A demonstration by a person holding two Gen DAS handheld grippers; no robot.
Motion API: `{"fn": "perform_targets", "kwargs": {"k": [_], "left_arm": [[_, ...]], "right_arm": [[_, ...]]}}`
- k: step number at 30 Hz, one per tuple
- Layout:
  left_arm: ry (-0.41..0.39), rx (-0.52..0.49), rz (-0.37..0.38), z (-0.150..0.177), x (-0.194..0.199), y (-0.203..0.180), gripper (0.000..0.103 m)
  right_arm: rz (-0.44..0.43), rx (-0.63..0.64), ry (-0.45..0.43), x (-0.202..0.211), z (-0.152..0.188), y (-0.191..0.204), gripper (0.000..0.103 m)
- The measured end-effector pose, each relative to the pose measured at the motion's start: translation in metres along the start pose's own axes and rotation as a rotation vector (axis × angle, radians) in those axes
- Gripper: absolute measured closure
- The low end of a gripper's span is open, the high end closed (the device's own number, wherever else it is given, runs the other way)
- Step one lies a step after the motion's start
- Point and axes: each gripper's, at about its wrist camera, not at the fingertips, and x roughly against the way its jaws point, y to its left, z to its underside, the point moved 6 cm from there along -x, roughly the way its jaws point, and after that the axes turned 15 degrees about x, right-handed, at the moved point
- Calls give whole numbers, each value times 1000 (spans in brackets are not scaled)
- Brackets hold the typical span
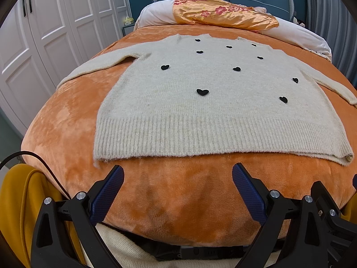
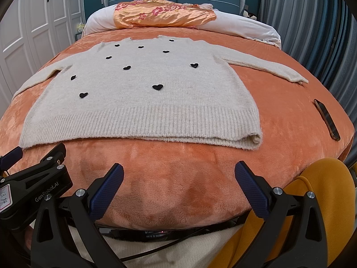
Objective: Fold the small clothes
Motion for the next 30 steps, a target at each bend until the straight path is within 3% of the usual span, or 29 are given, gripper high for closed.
{"fn": "perform_targets", "kwargs": {"k": [10,16,20,24,30], "left_arm": [[5,4,-5,1,-1,3,9],[10,47,-6,-17,0,6,6],[7,110,41,-48,5,12,6],[-29,161,79,-86,8,13,6],[-85,221,74,-142,-4,5,6]], "right_arm": [[-2,1,2,-1,0,1,6],[-57,-37,-20,-1,-11,-10,6],[-45,-118,-77,-5,-38,-61,6],[30,-220,-134,-30,-73,-159,6],[125,-397,-169,-91,-97,-302,6]]}}
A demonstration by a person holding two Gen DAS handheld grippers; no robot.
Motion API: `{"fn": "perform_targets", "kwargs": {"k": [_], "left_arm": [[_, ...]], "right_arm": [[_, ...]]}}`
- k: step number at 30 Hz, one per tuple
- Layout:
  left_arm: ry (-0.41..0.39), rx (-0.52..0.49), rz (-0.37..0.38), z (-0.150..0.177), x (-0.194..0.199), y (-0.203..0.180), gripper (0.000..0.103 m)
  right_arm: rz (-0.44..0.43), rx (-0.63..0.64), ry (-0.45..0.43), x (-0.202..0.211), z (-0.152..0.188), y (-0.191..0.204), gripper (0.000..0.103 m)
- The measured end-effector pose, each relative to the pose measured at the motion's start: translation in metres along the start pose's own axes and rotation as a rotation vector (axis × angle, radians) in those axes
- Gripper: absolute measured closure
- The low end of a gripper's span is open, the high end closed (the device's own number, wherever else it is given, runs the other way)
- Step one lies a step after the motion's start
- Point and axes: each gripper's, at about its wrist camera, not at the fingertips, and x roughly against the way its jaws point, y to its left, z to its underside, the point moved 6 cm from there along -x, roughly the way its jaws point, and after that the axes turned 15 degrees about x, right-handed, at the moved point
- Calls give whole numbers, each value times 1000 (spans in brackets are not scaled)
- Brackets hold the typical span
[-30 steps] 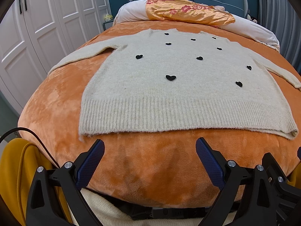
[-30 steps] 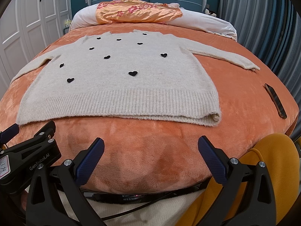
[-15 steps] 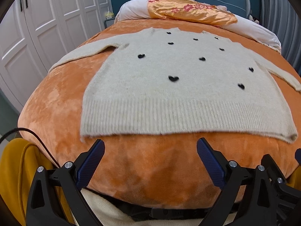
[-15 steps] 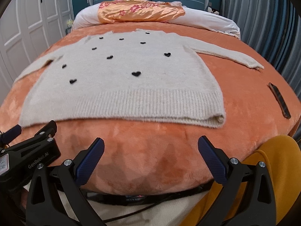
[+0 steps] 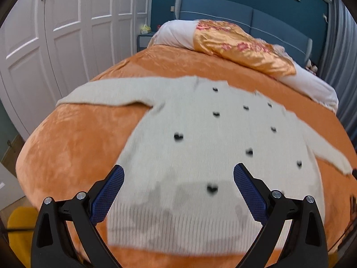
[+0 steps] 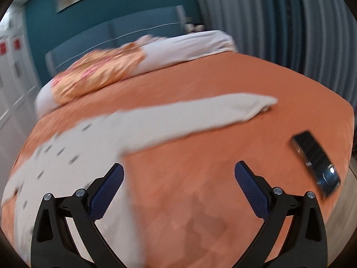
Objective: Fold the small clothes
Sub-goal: 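Grasp a sweater sleeve with the right tool and fold it across the body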
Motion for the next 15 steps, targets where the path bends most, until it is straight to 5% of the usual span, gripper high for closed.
{"fn": "perform_targets", "kwargs": {"k": [7,15], "left_arm": [[-21,78,-29,-37,-42,-18,6],[-18,17,-88,-42,-85,-41,6]], "right_arm": [[61,-246,78,-110,-22,-111,23],[130,-399,149,-186,-16,-162,29]]}}
